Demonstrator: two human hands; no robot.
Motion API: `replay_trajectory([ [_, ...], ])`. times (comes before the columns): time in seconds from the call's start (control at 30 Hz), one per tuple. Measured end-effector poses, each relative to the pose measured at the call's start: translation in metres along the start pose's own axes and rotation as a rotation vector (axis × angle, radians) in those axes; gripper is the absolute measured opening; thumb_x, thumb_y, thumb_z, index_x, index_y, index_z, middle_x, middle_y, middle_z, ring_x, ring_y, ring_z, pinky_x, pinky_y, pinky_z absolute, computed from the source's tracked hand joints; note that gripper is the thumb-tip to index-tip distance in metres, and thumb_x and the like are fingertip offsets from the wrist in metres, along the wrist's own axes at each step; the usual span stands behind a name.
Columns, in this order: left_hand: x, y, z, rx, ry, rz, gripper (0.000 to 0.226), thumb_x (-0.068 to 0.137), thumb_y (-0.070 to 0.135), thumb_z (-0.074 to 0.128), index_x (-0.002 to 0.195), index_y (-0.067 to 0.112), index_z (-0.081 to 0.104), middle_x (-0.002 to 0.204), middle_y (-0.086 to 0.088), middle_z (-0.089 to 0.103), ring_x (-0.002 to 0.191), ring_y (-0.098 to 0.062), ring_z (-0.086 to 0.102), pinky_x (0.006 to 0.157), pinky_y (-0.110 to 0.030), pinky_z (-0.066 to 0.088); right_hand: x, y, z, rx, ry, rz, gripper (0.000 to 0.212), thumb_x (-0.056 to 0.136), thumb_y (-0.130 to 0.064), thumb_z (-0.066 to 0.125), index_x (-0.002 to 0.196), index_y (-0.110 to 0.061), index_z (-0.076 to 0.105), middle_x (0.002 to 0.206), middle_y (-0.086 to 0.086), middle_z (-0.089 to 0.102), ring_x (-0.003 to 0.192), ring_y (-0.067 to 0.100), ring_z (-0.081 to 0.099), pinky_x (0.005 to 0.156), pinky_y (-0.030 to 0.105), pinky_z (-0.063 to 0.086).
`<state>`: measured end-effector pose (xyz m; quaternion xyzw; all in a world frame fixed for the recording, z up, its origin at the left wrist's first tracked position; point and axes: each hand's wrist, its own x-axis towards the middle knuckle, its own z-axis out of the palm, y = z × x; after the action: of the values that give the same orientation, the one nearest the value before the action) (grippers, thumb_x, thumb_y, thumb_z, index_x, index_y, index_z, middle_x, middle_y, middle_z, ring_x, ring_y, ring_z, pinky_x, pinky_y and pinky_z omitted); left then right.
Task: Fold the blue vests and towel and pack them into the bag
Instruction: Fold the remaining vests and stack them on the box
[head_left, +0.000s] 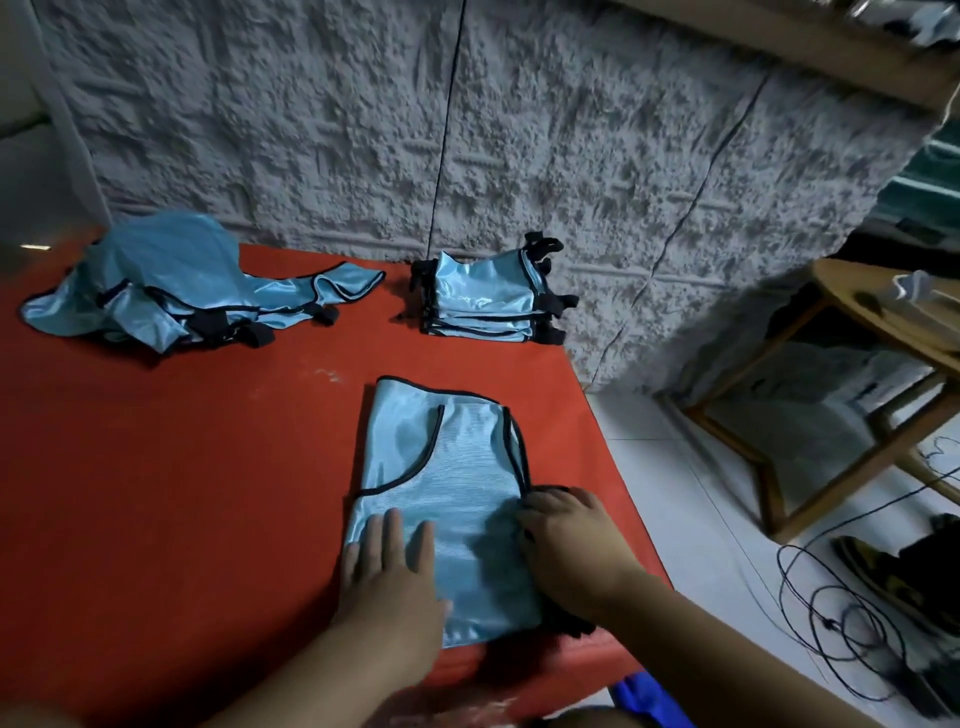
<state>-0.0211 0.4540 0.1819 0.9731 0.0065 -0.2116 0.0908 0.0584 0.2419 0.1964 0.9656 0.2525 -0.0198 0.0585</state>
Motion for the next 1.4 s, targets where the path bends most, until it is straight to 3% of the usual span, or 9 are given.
replay_trajectory([
  [0.13, -0.003, -0.003, 0.002, -0.016, 0.013, 0.014, 0.080, 0.103, 0.053, 0.028, 0.157, 0.020, -0.022, 0.160, -0.016, -0.034, 0.148, -0.034, -0.031, 0.123, -0.051, -0.011, -0.017, 0.025, -0.014, 0.080, -0.044, 0.275, 0.025, 0.090, -0.025, 0.047, 0.103, -0.028, 0.068, 0.106, -0.008, 0.066, 0.102, 0.020, 0.064, 0.113, 0.049, 0.035],
  [0.23, -0.001, -0.004, -0.005, -0.039, 0.101, 0.051, 0.081, 0.101, 0.054, 0.034, 0.161, 0.020, -0.008, 0.166, -0.014, -0.020, 0.152, -0.034, -0.021, 0.125, -0.050, -0.005, -0.017, 0.009, -0.033, 0.179, 0.231, 0.233, 0.027, 0.089, -0.019, 0.044, 0.097, -0.024, 0.069, 0.097, -0.006, 0.065, 0.088, 0.025, 0.064, 0.087, 0.039, 0.051],
  [0.3, -0.002, -0.004, -0.011, -0.030, 0.178, 0.090, 0.074, 0.100, 0.047, 0.039, 0.161, 0.020, 0.006, 0.168, -0.011, -0.013, 0.154, -0.031, -0.018, 0.125, -0.048, -0.004, -0.008, -0.021, -0.048, 0.345, 0.209, 0.124, 0.033, 0.098, -0.026, 0.043, 0.125, -0.023, 0.063, 0.130, -0.003, 0.061, 0.112, 0.024, 0.063, 0.089, 0.032, 0.050],
  [0.4, -0.002, -0.007, -0.019, -0.024, 0.249, 0.036, 0.070, 0.098, 0.039, 0.042, 0.159, 0.021, 0.015, 0.168, -0.013, -0.007, 0.154, -0.034, -0.012, 0.125, -0.048, 0.001, 0.019, -0.055, -0.041, 0.345, -0.133, -0.008, 0.065, 0.102, -0.034, 0.049, 0.160, -0.020, 0.023, 0.169, 0.002, 0.014, 0.154, 0.023, 0.019, 0.122, 0.036, 0.023],
  [0.63, 0.008, -0.051, -0.006, -0.037, 0.036, 0.081, 0.100, 0.086, 0.077, 0.043, 0.156, 0.040, -0.019, 0.163, 0.001, -0.032, 0.151, -0.024, -0.028, 0.122, -0.051, -0.011, 0.027, -0.040, 0.012, 0.181, -0.225, 0.209, 0.080, 0.098, -0.068, 0.008, 0.162, -0.021, 0.000, 0.170, -0.005, -0.009, 0.155, 0.019, -0.013, 0.125, 0.049, -0.002],
  [0.83, 0.016, -0.063, -0.011, -0.056, 0.193, 0.203, 0.123, 0.052, 0.098, 0.010, 0.155, 0.038, -0.019, 0.157, 0.009, -0.036, 0.147, -0.021, -0.034, 0.116, -0.042, -0.024, 0.029, -0.038, 0.025, 0.290, -0.135, 0.299, 0.073, 0.104, -0.055, 0.026, 0.161, -0.021, -0.004, 0.168, 0.010, -0.015, 0.155, 0.027, -0.013, 0.124, 0.044, -0.006],
  [1.03, 0.024, -0.078, 0.004, -0.039, 0.214, 0.221, 0.082, 0.095, 0.075, 0.018, 0.146, 0.020, 0.051, 0.155, 0.000, 0.045, 0.143, -0.024, 0.037, 0.117, -0.043, 0.007, 0.035, -0.048, 0.025, 0.338, -0.130, 0.311, 0.072, 0.104, -0.054, 0.015, 0.161, -0.015, -0.005, 0.168, 0.011, -0.013, 0.155, 0.026, -0.015, 0.123, 0.040, -0.009],
  [1.13, 0.027, -0.084, 0.011, -0.026, 0.274, 0.243, 0.083, 0.097, 0.072, 0.020, 0.141, 0.012, 0.056, 0.147, -0.003, 0.054, 0.135, -0.026, 0.053, 0.111, -0.048, 0.026, 0.045, -0.063, 0.020, 0.340, -0.167, 0.257, 0.085, 0.094, -0.063, -0.004, 0.161, -0.011, -0.008, 0.167, 0.011, -0.018, 0.154, 0.025, -0.019, 0.121, 0.036, -0.013],
  [1.4, 0.024, -0.133, 0.008, 0.062, 0.426, 0.165, 0.087, 0.096, 0.073, 0.021, 0.138, 0.005, 0.056, 0.144, -0.006, 0.057, 0.128, -0.025, 0.059, 0.108, -0.050, 0.030, 0.080, -0.099, 0.015, 0.367, -0.119, 0.253, 0.070, 0.107, -0.046, 0.022, 0.161, -0.012, -0.005, 0.168, 0.012, -0.016, 0.155, 0.025, -0.017, 0.122, 0.038, -0.011],
])
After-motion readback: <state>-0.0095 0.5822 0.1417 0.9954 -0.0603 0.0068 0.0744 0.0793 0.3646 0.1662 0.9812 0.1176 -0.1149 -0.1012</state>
